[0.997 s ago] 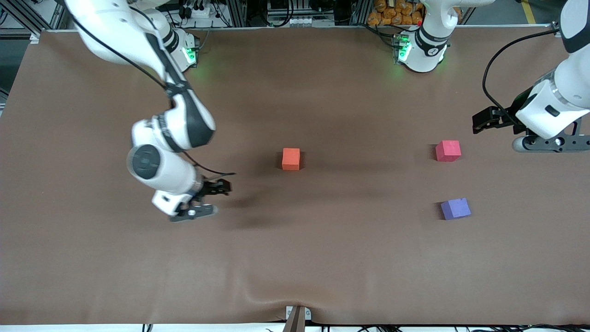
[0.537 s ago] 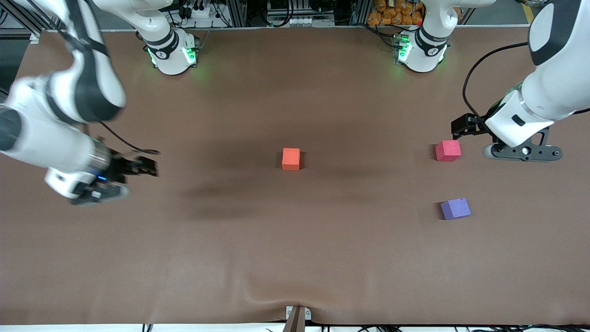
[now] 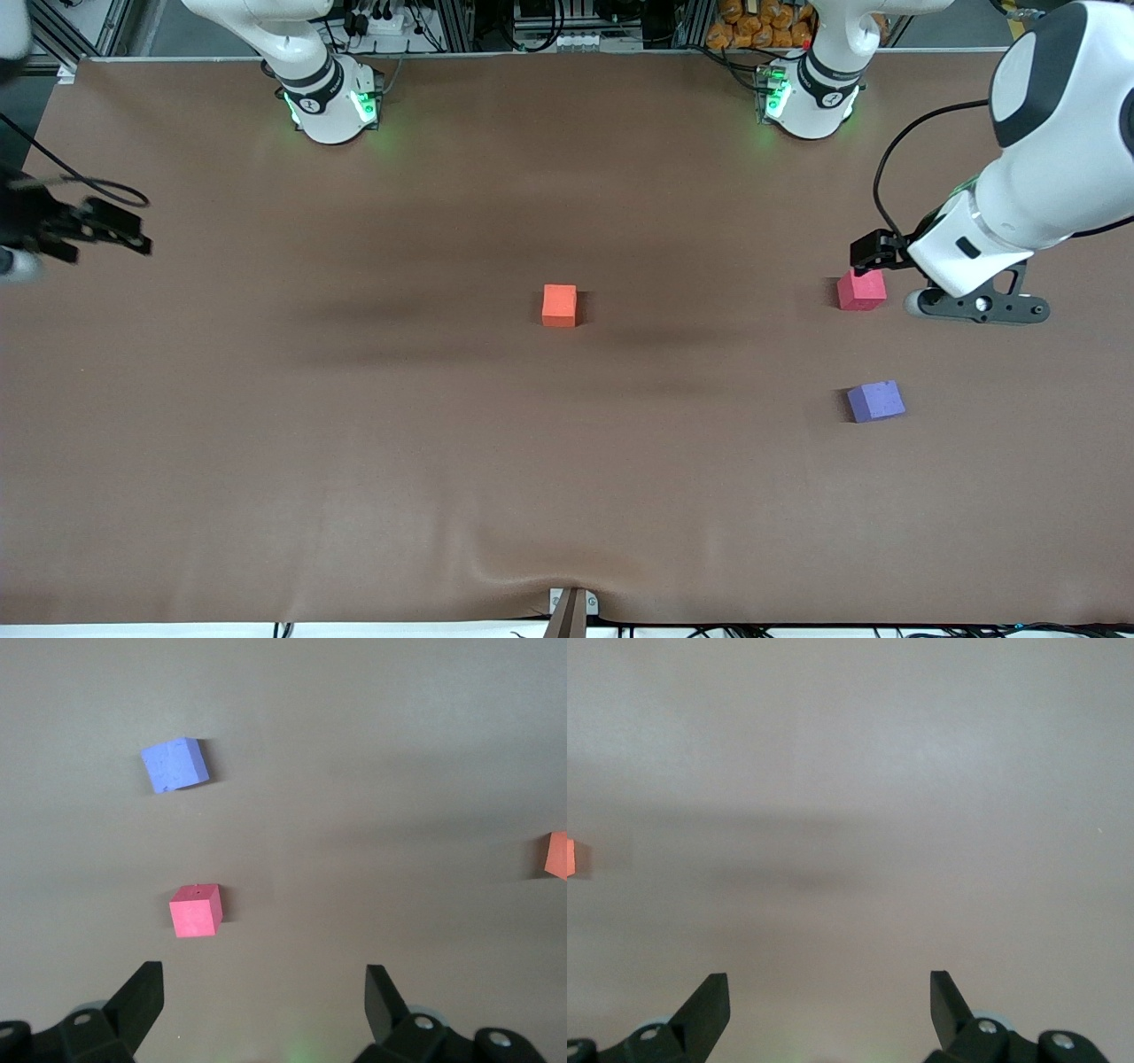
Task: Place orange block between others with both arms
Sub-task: 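Retract the right gripper while the left gripper moves near the pink cube, then move the open left gripper over the orange cube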
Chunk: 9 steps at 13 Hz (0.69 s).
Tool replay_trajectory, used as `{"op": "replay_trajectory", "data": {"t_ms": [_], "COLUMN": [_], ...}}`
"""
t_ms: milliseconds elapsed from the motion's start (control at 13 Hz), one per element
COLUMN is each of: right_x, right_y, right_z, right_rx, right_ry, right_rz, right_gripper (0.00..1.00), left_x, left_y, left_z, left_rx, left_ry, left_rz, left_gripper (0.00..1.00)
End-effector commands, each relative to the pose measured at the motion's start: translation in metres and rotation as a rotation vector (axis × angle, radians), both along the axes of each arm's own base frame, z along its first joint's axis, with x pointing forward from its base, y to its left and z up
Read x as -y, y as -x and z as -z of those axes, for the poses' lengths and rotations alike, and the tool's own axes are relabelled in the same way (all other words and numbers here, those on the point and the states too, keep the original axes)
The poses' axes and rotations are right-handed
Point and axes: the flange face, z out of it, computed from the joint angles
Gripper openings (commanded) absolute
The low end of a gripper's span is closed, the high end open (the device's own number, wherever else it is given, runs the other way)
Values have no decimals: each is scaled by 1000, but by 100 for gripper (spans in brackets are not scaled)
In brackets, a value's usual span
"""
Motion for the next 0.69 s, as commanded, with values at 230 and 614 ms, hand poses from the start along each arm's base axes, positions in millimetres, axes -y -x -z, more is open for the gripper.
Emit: {"op": "replay_trajectory", "data": {"t_ms": [230, 614], "right_x": [12, 2], "right_y": [19, 35], "right_z": [-30, -58], "right_rx": [-55, -7], "right_ry": [21, 16], "right_rz": [138, 118], "right_gripper": [100, 100], "left_x": [73, 168], "left_y": [-7, -14], "left_z": [19, 65], "left_rx": [44, 97], "left_ry": [66, 94], "left_rz": [62, -14], "left_gripper": [100, 100]}}
